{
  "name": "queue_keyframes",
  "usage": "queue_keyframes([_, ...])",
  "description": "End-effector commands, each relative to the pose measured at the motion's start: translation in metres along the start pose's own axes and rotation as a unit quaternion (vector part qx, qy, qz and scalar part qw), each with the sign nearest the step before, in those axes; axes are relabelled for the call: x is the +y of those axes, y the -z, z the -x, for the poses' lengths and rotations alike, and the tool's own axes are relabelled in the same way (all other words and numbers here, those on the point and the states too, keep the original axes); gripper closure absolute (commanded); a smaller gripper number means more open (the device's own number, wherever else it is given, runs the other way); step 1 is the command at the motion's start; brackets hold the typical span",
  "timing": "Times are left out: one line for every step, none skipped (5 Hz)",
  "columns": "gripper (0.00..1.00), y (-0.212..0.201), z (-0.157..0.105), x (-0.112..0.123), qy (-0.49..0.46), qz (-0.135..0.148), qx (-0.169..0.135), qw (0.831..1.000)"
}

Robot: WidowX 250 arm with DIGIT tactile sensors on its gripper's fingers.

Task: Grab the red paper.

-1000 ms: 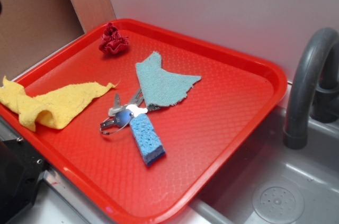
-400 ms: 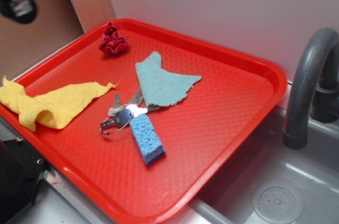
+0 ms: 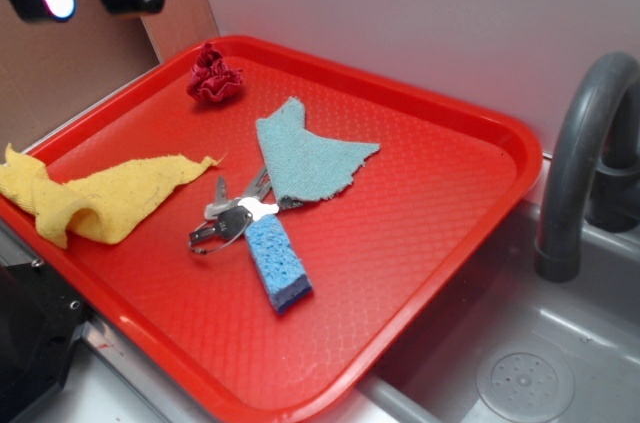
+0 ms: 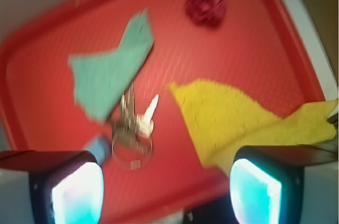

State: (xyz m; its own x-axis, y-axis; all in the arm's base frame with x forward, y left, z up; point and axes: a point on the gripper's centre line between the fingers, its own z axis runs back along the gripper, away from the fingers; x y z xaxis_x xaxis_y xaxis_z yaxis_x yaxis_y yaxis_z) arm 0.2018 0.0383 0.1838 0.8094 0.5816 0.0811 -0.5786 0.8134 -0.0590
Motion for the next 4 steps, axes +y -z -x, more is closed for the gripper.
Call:
queue_keyframes([0.0, 0.043, -0.056, 0.026, -0.118, -0.01, -0.107, 0.987])
queue_keyframes([0.0, 0.066, -0.083, 0.028, -0.138, -0.029, -0.134, 0.981])
queue_keyframes([0.0, 0.093, -0.112, 0.028, -0.17, -0.038, -0.129, 0.976])
queue_keyframes([0.0, 0.122, -0.135, 0.03, -0.181, -0.075, -0.131, 0.972])
